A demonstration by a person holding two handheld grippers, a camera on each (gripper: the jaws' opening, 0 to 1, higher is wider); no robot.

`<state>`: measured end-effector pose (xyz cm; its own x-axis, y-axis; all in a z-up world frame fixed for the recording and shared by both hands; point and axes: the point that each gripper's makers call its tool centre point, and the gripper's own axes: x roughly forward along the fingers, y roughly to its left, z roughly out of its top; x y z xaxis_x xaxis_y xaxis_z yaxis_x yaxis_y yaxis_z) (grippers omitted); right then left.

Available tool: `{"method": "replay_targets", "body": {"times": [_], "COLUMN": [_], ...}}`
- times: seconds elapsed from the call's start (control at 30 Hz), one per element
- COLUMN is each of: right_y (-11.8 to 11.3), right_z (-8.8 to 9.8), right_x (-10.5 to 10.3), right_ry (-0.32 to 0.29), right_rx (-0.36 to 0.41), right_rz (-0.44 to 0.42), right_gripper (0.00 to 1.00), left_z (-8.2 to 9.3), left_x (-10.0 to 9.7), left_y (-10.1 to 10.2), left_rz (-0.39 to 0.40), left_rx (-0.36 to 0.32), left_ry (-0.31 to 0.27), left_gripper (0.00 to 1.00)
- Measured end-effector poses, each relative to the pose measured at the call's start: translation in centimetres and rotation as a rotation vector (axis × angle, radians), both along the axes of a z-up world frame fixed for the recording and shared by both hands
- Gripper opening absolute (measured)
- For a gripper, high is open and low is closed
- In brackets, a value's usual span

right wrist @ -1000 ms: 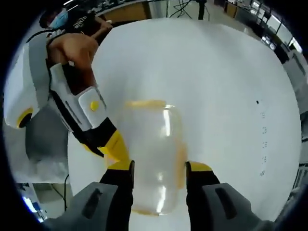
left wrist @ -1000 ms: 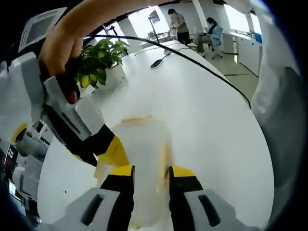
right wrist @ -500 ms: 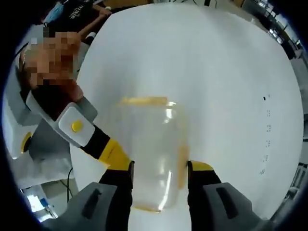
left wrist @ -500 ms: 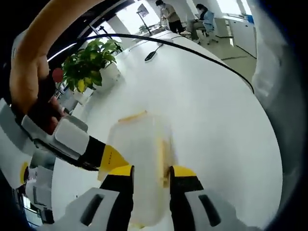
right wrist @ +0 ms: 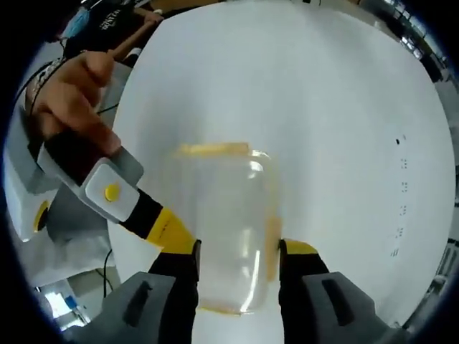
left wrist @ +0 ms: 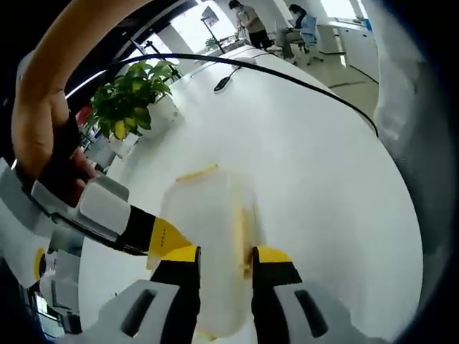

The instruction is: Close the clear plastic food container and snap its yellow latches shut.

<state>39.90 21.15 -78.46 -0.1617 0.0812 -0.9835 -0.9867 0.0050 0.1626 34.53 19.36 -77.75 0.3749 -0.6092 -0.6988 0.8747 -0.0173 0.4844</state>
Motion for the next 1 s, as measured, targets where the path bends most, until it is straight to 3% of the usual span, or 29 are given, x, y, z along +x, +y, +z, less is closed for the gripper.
{"method": "replay_targets", "body": {"times": [0.33, 0.57, 0.73, 1.0], "right_y": [0.00, -0.05, -0.10, -0.06], "right_z": [0.00, -0.03, -0.29, -0.72], "right_x": [0.17, 0.13, 0.15, 0.32], "right_ry": [-0.001, -0.007, -0.006, 0.085], "right_rx": [-0.033, -0.042, -0.043, -0.040], "right_rz": [0.004, -0.005, -0.004, -0.044], "right_gripper": [0.41, 0.41, 0.41, 0.39], "left_z": [-0.05, 0.07, 0.10, 0.02], "left_x": [0.10, 0.58, 0.66, 0.43], "left_y": [-0.03, 0.39, 0.49, 0.23], "left_rz": [0.021, 0.080, 0.058, 0.050], "left_rx": [0.005, -0.008, -0.022, -0.007], "left_ry": [0.000, -0.018, -0.002, -0.027], "left_gripper": [0.19, 0.16, 0.17, 0.18]}}
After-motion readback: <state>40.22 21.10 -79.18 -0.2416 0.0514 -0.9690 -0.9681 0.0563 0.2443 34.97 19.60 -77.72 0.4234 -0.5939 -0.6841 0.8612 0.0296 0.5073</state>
